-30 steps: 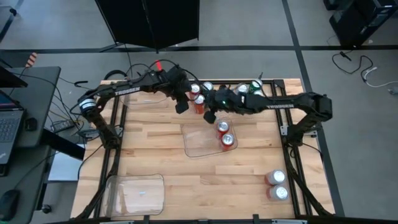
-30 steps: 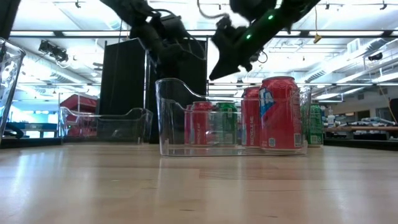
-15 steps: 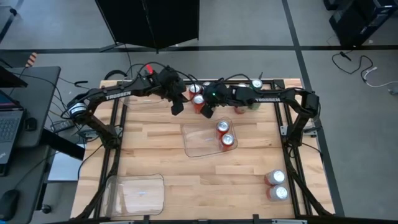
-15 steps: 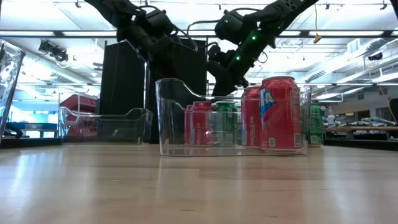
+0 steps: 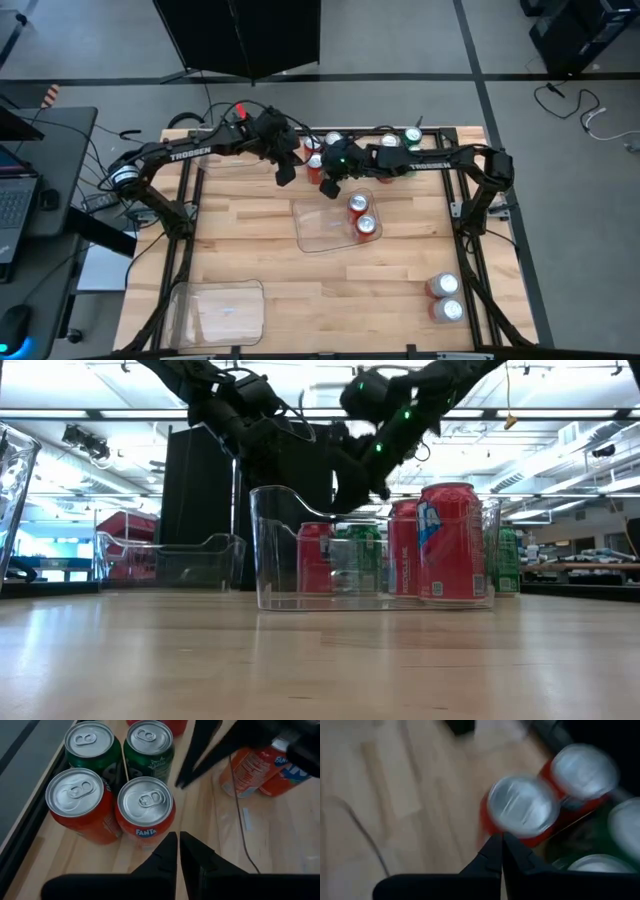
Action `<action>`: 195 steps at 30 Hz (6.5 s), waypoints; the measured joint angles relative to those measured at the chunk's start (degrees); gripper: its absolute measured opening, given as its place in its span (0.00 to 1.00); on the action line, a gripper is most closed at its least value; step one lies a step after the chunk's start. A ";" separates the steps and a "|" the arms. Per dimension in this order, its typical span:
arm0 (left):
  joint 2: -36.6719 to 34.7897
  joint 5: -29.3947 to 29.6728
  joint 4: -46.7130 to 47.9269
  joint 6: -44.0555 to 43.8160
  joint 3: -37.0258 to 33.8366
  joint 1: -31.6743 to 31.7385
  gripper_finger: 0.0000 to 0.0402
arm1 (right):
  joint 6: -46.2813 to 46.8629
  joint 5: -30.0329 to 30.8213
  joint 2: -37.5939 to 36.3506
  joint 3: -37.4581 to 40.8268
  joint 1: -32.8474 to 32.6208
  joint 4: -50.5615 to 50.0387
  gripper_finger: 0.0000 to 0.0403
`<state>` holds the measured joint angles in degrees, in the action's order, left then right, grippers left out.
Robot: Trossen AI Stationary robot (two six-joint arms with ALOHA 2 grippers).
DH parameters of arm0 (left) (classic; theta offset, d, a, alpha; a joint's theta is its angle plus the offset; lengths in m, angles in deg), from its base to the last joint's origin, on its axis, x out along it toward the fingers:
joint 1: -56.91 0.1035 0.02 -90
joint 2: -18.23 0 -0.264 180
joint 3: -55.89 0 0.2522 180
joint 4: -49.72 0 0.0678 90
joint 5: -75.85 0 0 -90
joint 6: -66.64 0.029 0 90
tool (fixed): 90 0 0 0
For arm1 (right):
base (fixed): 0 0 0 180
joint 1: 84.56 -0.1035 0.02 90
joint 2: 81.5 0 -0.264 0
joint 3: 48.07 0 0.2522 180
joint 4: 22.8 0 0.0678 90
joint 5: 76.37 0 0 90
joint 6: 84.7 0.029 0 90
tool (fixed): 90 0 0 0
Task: Sort soda cans
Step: Put the orange soda can into the middle transparent bin
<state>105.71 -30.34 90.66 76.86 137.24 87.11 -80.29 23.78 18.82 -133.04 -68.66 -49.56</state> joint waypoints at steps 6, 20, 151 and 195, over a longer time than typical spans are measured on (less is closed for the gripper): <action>-0.01 -0.01 -0.66 -0.40 0.07 0.02 0.05 | 1.22 3.86 0.16 -0.08 2.89 1.88 0.00; -0.01 -0.55 2.76 1.47 0.11 -0.03 0.05 | 3.06 -5.67 5.41 -0.17 3.21 6.91 0.00; 5.80 10.26 17.17 -0.09 9.33 -5.93 0.29 | 7.48 0.71 1.15 7.46 1.38 11.02 0.03; 13.51 15.42 14.36 -2.75 9.68 -6.56 0.61 | 8.41 -10.28 7.74 7.46 -1.54 19.00 0.03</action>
<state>119.22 -14.92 105.02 74.11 146.93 80.55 -71.88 13.51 26.56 -125.57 -70.21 -30.56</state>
